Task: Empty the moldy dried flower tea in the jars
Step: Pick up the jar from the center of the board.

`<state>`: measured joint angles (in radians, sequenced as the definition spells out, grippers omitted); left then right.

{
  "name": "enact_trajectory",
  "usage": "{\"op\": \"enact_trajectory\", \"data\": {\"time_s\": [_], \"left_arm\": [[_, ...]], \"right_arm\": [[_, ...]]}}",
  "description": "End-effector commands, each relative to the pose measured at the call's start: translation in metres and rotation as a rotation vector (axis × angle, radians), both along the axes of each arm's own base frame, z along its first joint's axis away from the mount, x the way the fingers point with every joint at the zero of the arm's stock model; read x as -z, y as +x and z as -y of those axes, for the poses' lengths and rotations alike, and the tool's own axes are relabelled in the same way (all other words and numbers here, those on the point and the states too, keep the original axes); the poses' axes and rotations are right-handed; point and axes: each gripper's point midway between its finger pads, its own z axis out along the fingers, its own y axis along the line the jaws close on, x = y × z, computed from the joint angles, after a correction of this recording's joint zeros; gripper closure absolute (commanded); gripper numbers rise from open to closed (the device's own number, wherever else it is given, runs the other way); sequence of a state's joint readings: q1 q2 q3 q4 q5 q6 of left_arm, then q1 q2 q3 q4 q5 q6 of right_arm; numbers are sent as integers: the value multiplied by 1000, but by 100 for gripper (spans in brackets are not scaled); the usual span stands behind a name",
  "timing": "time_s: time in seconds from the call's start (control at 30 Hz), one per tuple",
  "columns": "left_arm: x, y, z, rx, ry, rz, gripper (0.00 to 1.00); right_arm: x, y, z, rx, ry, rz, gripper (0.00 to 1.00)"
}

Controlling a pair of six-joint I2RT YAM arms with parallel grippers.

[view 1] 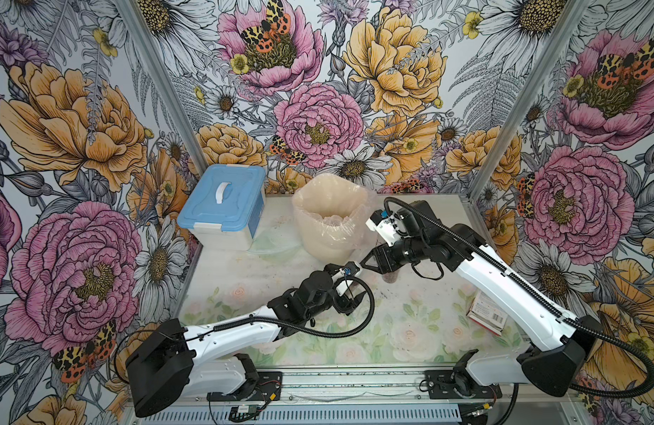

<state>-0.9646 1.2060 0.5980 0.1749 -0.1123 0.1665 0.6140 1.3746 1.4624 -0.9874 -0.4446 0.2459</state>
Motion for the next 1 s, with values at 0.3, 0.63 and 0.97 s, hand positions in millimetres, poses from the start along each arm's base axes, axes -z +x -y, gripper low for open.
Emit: {"op": "enact_trajectory", "data": {"time_s": [0.3, 0.63, 0.97], "left_arm": [[-16, 4, -2, 13, -67, 57, 33], [-12, 5, -4, 9, -37, 59, 49], [-9, 13, -11, -36, 8, 83, 52]], "right_arm": [[-11, -1, -3, -13, 51, -8, 66], [-12, 3, -6, -12, 55, -13, 66], [-22, 10, -2, 16, 61, 11, 44]]}}
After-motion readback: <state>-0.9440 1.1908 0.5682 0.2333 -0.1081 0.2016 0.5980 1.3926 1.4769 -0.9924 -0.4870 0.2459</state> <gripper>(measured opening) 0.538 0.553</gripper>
